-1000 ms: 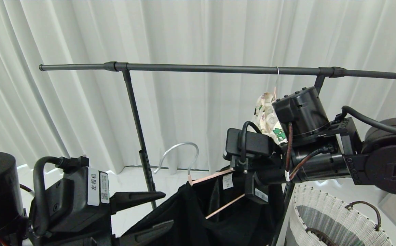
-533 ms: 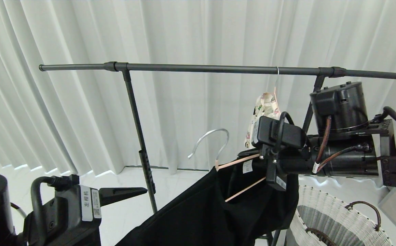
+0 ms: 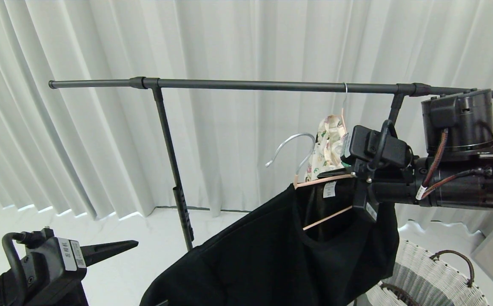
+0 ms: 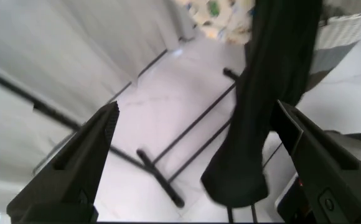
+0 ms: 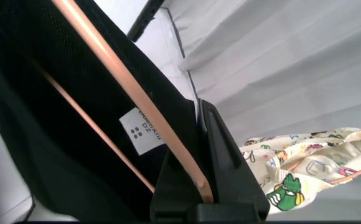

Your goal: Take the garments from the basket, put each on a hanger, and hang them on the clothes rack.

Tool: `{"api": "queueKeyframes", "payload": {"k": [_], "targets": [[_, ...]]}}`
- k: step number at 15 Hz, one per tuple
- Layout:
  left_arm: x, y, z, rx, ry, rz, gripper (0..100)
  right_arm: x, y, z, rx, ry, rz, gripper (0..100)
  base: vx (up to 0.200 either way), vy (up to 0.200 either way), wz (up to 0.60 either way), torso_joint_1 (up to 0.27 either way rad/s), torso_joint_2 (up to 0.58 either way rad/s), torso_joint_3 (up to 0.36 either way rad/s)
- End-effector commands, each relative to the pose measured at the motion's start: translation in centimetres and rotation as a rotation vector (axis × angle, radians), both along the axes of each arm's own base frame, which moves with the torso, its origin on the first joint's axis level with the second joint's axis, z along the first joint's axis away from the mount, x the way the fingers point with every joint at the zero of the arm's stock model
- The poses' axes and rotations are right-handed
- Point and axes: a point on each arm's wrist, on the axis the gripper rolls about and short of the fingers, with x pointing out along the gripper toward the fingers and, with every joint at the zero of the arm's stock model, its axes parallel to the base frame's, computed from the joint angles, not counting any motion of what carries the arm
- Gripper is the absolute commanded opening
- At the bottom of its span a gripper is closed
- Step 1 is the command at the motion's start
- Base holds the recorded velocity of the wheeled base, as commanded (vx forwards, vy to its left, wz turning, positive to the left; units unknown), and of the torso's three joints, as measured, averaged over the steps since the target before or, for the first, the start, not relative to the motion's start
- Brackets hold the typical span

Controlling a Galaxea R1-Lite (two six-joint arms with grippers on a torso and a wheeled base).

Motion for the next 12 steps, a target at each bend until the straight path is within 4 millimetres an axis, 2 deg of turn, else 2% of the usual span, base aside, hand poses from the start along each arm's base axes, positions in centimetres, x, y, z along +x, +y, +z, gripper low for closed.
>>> {"api": "queueKeyframes", "payload": {"k": [1, 7, 8, 12], "targets": [[0.1, 0.3, -1.3, 0.025, 0.059, 0.027, 100, -0.1, 0.0, 0.3, 0.010, -0.011, 0.001, 0, 0.000, 0.000, 0.00, 0.000, 0.00, 0.000], [1.2, -0.1, -2.4, 0.060, 0.145, 0.028, 100, -0.5, 0.1, 0.8, 0.023, -0.028, 0.008, 0, 0.000, 0.000, 0.00, 0.000, 0.00, 0.000], [1.4, -0.1, -2.4, 0.059, 0.146, 0.028, 0, -0.6, 0.1, 0.9, 0.025, -0.030, 0.010, 0, 0.000, 0.000, 0.00, 0.000, 0.00, 0.000], [1.4, 0.1, -2.3, 0.060, 0.144, 0.050, 0, -0.6, 0.0, 0.7, 0.022, -0.027, 0.007, 0, 0.000, 0.000, 0.00, 0.000, 0.00, 0.000]]}}
